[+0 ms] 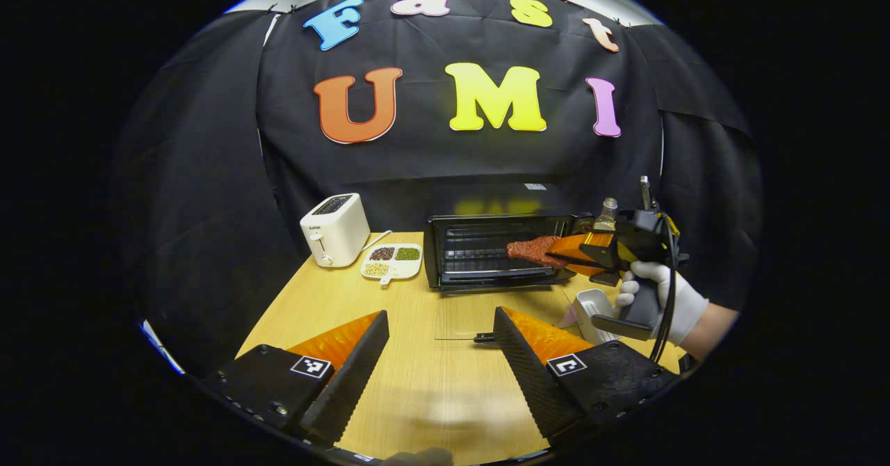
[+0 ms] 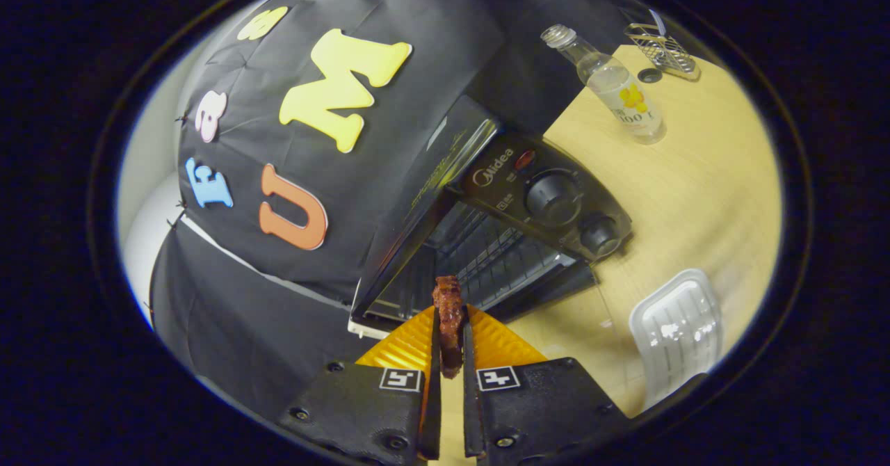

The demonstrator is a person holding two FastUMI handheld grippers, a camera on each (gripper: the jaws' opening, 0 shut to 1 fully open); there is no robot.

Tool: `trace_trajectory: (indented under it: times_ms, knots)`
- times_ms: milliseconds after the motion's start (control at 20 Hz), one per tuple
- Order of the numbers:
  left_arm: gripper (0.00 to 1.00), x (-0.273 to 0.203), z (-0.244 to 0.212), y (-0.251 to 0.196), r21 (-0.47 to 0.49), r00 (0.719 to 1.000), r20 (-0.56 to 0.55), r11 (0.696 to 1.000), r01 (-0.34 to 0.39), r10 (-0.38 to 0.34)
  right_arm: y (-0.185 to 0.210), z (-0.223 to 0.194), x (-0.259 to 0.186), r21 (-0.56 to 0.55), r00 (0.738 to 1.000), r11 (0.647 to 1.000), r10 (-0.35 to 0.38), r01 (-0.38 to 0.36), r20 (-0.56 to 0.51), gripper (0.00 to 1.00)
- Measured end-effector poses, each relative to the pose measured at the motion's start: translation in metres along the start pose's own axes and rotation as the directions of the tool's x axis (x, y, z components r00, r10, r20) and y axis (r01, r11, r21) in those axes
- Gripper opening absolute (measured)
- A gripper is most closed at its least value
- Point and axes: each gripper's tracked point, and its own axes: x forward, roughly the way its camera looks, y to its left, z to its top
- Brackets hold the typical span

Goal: Open the electric oven with the left hand, put the food in, and close the electric oven.

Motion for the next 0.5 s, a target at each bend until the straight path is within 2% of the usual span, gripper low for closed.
trace_trajectory:
  times_ms: [250, 500]
  knots:
    - [0.97, 0.000, -0.011, 0.035, 0.016, 0.999, -0.023, 0.999, -0.037, 0.037, -0.005, 0.001, 0.050, 0.077, 0.989, 0.997, -0.024, 0.013, 0.149, 0.16]
    - [0.97, 0.006, -0.020, 0.047, 0.003, 0.999, -0.036, 0.999, -0.035, 0.035, -0.010, -0.003, 0.085, 0.081, 0.974, 0.995, -0.069, 0.053, 0.215, 0.16]
